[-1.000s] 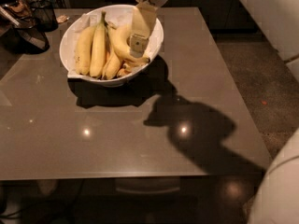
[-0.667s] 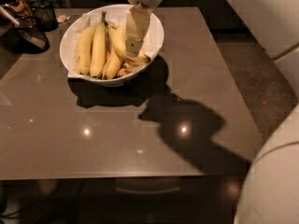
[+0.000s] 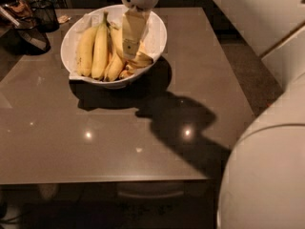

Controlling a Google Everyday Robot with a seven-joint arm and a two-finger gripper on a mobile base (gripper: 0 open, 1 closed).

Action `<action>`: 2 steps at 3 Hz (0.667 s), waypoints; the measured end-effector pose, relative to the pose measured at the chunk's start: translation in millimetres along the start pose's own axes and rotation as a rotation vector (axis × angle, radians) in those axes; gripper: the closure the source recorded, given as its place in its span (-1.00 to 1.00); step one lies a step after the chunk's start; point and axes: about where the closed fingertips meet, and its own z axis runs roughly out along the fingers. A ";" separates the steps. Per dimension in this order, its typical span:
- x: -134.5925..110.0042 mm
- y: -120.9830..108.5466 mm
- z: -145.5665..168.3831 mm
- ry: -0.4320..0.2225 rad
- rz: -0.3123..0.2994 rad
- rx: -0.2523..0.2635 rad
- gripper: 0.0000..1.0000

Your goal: Pick banana from white bowl

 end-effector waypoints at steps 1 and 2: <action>-7.8 -4.9 11.6 0.006 0.000 -0.015 -0.54; -15.7 -8.2 20.8 0.017 -0.006 -0.023 -0.54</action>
Offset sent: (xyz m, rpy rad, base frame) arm -0.0188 -0.0095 -0.0265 -0.1585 0.1952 0.0112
